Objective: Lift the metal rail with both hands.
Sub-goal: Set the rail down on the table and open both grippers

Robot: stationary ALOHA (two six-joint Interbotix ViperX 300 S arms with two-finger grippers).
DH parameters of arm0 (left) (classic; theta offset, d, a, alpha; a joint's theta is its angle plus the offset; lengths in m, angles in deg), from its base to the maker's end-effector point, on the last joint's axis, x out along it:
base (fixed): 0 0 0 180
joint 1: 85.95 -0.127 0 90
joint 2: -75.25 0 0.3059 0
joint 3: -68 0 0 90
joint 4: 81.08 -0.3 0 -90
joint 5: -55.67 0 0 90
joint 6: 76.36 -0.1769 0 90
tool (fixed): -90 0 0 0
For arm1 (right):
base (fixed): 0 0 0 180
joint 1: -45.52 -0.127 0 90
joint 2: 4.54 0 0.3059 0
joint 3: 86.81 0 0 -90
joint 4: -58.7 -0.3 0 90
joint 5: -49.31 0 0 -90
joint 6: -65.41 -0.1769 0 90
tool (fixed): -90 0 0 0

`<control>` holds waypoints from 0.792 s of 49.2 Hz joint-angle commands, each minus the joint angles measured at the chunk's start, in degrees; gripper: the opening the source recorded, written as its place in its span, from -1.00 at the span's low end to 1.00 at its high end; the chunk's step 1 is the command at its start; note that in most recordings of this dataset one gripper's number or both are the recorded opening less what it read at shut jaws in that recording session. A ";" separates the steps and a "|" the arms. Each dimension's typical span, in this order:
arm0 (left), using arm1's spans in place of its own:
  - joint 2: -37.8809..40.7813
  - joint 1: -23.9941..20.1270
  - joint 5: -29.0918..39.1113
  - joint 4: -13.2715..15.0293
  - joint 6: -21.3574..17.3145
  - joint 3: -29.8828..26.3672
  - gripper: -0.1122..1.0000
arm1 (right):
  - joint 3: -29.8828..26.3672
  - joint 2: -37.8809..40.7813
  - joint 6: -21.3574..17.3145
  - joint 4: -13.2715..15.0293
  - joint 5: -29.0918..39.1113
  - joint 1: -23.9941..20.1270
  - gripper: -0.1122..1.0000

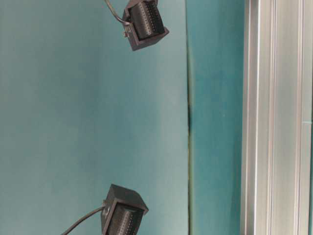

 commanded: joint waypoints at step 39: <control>-0.70 0.35 -6.06 0.09 1.93 2.29 0.83 | 0.09 0.62 -0.26 -0.18 -0.26 -0.09 0.98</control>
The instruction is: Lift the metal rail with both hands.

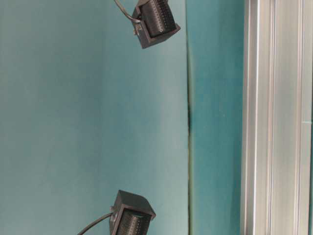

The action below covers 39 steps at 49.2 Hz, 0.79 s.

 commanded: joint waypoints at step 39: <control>-19.51 -0.70 1.49 0.09 -0.35 3.78 0.83 | -0.70 -17.75 -0.70 1.93 -1.32 5.19 0.99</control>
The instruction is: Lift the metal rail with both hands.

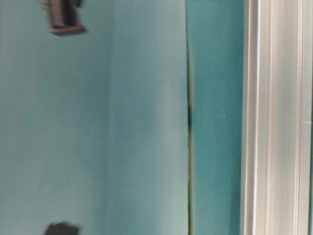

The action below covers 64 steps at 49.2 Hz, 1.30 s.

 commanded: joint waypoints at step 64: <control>-36.83 -3.25 -15.21 0.09 0.53 5.27 0.83 | 7.82 -40.61 0.09 0.18 -15.82 0.62 0.98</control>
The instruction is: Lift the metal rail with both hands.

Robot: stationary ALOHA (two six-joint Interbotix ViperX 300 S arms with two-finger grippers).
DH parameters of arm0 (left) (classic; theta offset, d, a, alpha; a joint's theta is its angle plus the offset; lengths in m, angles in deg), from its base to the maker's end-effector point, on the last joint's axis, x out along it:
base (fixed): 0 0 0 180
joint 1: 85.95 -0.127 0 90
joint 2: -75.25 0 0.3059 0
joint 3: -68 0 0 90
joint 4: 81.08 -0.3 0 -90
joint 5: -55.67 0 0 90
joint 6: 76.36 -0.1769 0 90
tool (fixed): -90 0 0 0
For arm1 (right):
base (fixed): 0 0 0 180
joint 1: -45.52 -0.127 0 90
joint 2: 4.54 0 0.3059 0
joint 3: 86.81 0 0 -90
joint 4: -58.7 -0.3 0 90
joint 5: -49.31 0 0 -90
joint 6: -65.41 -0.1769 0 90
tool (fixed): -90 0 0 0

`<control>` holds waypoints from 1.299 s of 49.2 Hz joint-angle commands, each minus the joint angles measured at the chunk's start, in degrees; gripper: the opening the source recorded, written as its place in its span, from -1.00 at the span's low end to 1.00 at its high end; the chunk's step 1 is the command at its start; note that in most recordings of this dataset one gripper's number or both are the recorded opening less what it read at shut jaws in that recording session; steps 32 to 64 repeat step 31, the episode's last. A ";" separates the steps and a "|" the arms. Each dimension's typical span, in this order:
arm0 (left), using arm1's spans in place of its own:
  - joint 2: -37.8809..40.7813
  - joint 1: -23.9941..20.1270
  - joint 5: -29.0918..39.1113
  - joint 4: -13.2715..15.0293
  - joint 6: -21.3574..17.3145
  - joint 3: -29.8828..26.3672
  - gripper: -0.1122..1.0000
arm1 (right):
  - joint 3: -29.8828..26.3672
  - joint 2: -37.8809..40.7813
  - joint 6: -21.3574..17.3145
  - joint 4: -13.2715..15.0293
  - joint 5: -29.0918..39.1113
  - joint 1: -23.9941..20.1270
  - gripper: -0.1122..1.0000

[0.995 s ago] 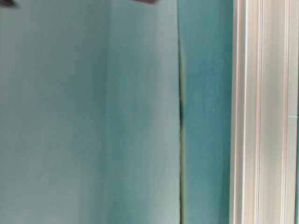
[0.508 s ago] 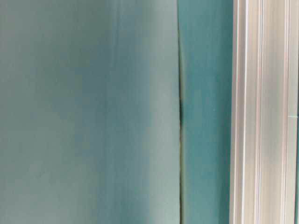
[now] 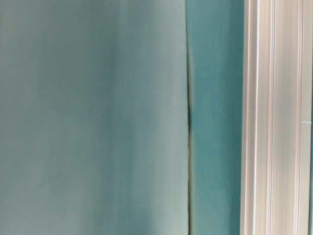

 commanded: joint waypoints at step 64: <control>0.88 -0.26 -1.32 0.00 0.35 -0.44 0.83 | 0.62 -0.09 0.00 0.18 -2.99 0.09 0.98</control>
